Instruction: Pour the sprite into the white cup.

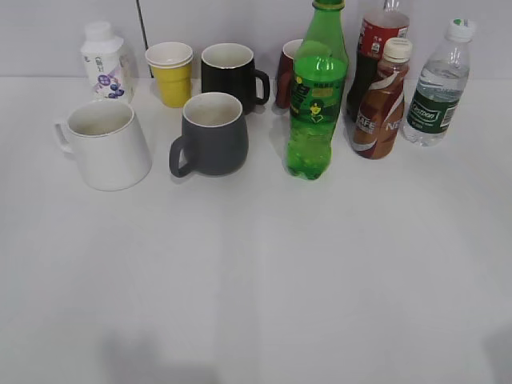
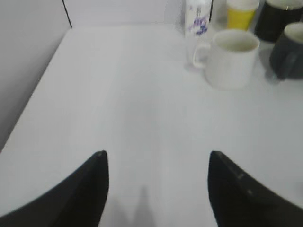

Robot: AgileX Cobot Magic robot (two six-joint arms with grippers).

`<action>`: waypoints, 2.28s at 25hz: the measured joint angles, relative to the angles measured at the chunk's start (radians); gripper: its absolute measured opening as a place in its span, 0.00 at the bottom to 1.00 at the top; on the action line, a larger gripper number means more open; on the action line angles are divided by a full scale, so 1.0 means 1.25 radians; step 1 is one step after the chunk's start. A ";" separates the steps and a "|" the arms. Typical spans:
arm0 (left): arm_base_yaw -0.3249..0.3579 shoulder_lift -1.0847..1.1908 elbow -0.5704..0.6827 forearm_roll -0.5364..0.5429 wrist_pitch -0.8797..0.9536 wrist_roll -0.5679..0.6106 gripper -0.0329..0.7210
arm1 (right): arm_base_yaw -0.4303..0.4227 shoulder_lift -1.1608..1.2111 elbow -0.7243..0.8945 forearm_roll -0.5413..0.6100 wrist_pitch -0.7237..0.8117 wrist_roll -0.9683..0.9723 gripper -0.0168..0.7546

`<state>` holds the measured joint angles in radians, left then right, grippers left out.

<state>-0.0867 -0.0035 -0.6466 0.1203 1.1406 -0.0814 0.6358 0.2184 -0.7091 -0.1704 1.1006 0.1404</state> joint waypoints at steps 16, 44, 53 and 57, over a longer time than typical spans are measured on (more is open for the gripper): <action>0.000 -0.004 0.103 0.004 -0.059 0.006 0.67 | 0.000 -0.160 0.163 0.029 -0.026 0.003 0.78; 0.022 -0.004 0.103 0.003 -0.060 0.007 0.36 | -0.415 -0.179 0.166 0.028 -0.040 0.007 0.78; 0.022 -0.004 0.103 0.003 -0.060 0.007 0.36 | -0.415 -0.179 0.167 0.028 -0.042 0.008 0.78; 0.022 -0.004 0.103 0.003 -0.060 0.007 0.36 | -0.415 -0.179 0.167 0.028 -0.042 0.008 0.78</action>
<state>-0.0593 -0.0079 -0.5184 0.1247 1.0660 -0.0723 0.1165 -0.0051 -0.5006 -0.1360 1.0482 0.1504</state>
